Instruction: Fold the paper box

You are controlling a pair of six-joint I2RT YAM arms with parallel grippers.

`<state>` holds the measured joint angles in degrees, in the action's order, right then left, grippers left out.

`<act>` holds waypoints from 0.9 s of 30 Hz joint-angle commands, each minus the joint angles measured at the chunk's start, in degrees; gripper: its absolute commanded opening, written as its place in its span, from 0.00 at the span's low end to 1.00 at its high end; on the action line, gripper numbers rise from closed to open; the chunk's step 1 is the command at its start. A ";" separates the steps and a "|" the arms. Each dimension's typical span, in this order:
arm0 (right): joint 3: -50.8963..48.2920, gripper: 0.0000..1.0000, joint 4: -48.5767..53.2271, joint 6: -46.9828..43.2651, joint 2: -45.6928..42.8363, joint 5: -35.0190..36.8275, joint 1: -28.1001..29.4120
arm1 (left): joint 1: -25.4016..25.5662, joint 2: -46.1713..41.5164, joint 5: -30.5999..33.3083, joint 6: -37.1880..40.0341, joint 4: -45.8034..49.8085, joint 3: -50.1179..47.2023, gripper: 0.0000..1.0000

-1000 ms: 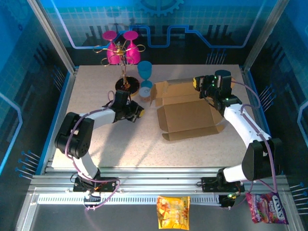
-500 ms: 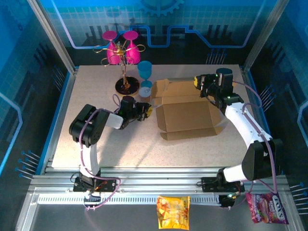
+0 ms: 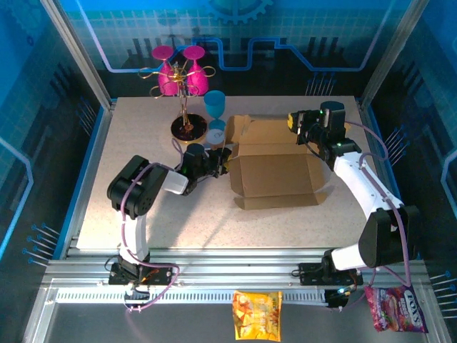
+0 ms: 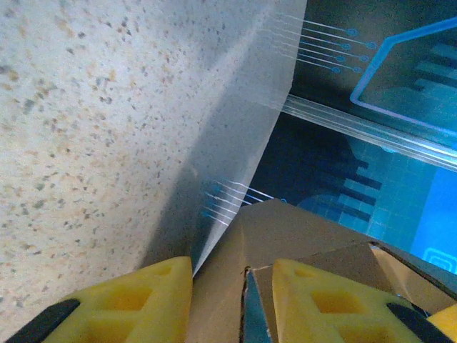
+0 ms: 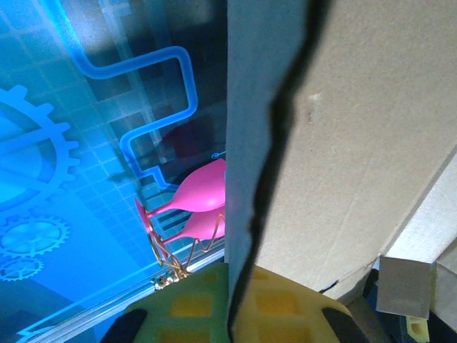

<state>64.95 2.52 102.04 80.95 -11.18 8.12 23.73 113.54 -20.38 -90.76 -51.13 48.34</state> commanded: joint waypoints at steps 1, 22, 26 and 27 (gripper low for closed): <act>-0.52 0.00 -1.56 1.04 0.53 -0.59 -0.83 | 0.95 0.19 0.69 0.74 -2.85 -0.35 0.38; -4.83 0.00 -7.77 -5.83 3.11 1.14 0.72 | 2.99 -8.74 2.16 17.97 26.66 -1.24 0.47; -5.32 0.00 -9.98 -8.71 4.34 1.20 0.67 | 2.91 -14.86 1.71 21.36 34.27 -4.10 0.51; -5.42 0.00 -10.32 -9.24 4.63 1.01 0.70 | 2.98 -17.00 1.85 22.30 36.64 -4.95 0.53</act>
<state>60.34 -4.75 96.90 84.55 -10.94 8.34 26.70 101.67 -18.68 -73.36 -22.92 45.21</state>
